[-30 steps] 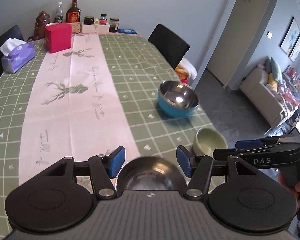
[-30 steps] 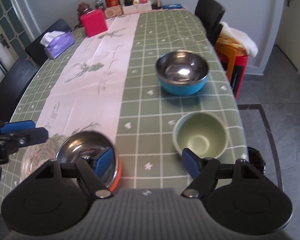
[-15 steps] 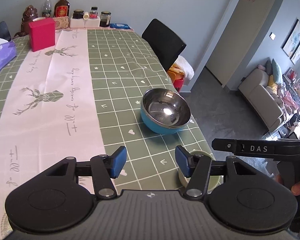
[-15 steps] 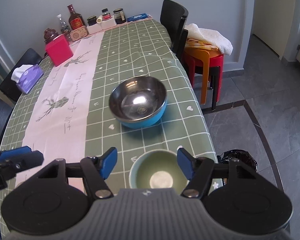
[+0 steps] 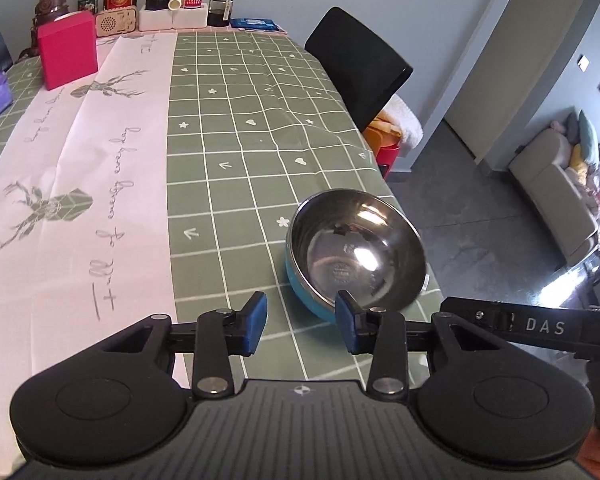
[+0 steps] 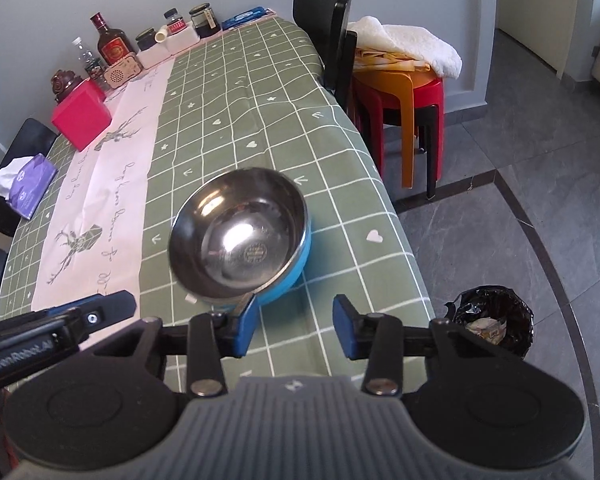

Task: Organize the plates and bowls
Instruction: 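Move the left tool to the blue steel bowl rim and close, then lift the blue bowl with the left tool and carry it toward the orange bowl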

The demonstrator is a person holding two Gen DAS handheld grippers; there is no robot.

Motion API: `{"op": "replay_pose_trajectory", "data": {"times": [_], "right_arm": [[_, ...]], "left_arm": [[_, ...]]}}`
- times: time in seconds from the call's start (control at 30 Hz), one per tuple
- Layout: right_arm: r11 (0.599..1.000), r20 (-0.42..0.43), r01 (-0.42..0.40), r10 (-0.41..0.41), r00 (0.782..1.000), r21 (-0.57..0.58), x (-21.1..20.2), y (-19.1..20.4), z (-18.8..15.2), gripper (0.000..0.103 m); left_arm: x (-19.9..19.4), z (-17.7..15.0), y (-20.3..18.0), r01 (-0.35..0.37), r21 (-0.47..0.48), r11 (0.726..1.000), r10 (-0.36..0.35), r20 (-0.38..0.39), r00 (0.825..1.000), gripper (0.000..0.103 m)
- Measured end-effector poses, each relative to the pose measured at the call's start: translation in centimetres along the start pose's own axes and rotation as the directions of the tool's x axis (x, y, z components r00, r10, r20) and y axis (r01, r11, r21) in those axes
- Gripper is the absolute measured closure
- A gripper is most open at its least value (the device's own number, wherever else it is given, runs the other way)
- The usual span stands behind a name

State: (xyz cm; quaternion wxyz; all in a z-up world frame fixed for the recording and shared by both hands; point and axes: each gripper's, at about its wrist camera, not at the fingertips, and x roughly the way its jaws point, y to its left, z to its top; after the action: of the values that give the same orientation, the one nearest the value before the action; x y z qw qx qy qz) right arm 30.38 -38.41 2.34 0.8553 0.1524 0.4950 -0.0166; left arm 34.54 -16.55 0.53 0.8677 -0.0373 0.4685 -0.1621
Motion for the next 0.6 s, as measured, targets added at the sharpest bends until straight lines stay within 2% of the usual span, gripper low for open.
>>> {"op": "replay_pose_trajectory", "data": {"times": [0.23, 0.5, 0.6], "right_arm": [[1.0, -0.039, 0.015, -0.015, 0.999, -0.001, 3.5, 0.1, 2.4, 0.069], [1.0, -0.082, 0.006, -0.007, 0.997, -0.011, 6.4, 0.4, 3.5, 0.077], [1.0, -0.085, 0.018, -0.02, 0.996, -0.022, 7.0, 0.6, 3.6, 0.08]], "left_arm": [[4.3, 1.3, -0.3, -0.022, 0.024, 0.999, 0.023, -0.037, 0.999, 0.064], [7.4, 2.4, 1.4, 0.003, -0.095, 0.995, -0.009, -0.069, 0.998, 0.072], [8.0, 2.4, 1.4, -0.007, -0.095, 0.995, -0.001, -0.082, 0.997, 0.077]]}}
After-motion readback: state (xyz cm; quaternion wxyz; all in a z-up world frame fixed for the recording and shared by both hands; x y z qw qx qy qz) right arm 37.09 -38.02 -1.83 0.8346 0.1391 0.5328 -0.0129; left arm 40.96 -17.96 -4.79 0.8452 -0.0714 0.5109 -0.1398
